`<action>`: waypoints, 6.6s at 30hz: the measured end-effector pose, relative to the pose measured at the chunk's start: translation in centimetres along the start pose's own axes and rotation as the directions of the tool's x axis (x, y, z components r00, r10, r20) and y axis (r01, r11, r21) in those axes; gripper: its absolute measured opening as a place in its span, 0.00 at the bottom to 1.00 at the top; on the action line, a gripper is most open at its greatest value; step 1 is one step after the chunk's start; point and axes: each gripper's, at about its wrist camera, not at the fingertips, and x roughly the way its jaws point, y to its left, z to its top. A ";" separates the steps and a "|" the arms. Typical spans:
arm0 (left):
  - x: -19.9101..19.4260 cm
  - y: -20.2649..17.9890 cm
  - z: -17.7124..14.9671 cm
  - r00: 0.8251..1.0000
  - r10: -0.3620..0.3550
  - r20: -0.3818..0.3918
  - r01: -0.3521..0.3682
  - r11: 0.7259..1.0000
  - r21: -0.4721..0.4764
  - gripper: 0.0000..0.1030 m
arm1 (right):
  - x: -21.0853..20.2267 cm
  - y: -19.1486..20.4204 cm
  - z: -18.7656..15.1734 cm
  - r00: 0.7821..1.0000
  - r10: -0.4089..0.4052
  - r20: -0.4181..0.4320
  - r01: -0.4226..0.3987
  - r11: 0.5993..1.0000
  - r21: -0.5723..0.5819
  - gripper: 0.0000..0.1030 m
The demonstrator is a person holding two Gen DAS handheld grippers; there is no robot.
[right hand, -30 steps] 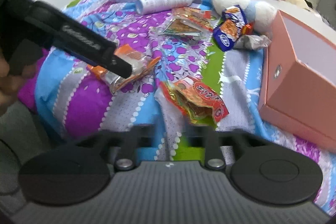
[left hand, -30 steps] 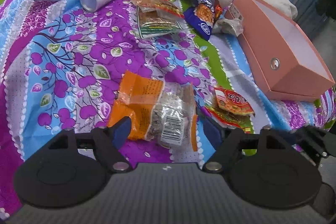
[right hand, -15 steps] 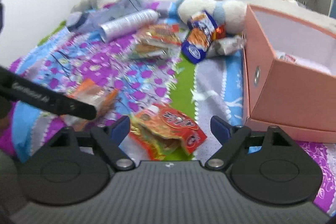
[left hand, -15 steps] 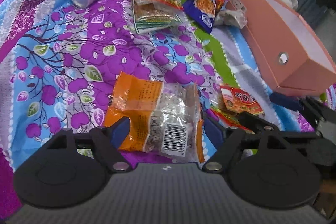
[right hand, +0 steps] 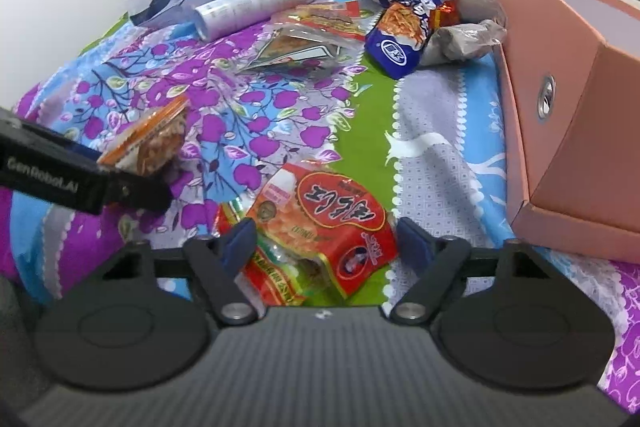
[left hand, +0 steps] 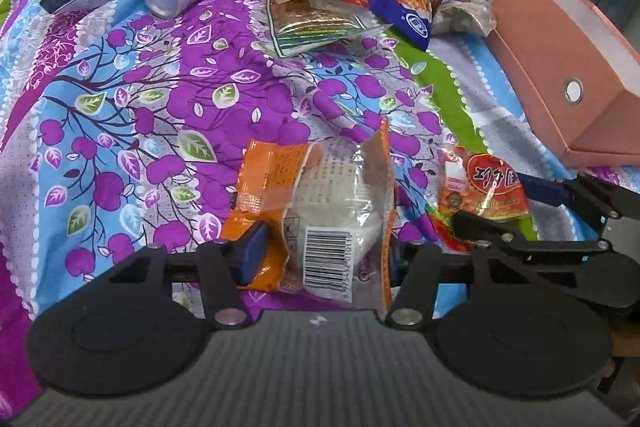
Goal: Organize snacks
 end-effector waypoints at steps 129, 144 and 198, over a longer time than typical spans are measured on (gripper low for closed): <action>-8.4 -19.2 20.3 0.951 -0.251 0.179 0.236 0.967 0.100 0.66 | -14.0 -20.5 15.7 0.940 -0.336 0.055 0.303 0.900 0.312 0.72; -18.0 -7.9 13.7 0.940 -0.147 0.307 0.149 0.989 0.015 0.66 | -17.5 -9.0 13.6 0.954 -0.226 0.195 0.178 0.956 0.235 0.72; 3.9 3.1 15.0 0.970 -0.127 0.207 0.165 0.970 -0.178 0.69 | 1.8 -1.8 9.0 0.959 -0.162 0.231 0.134 0.982 0.131 0.69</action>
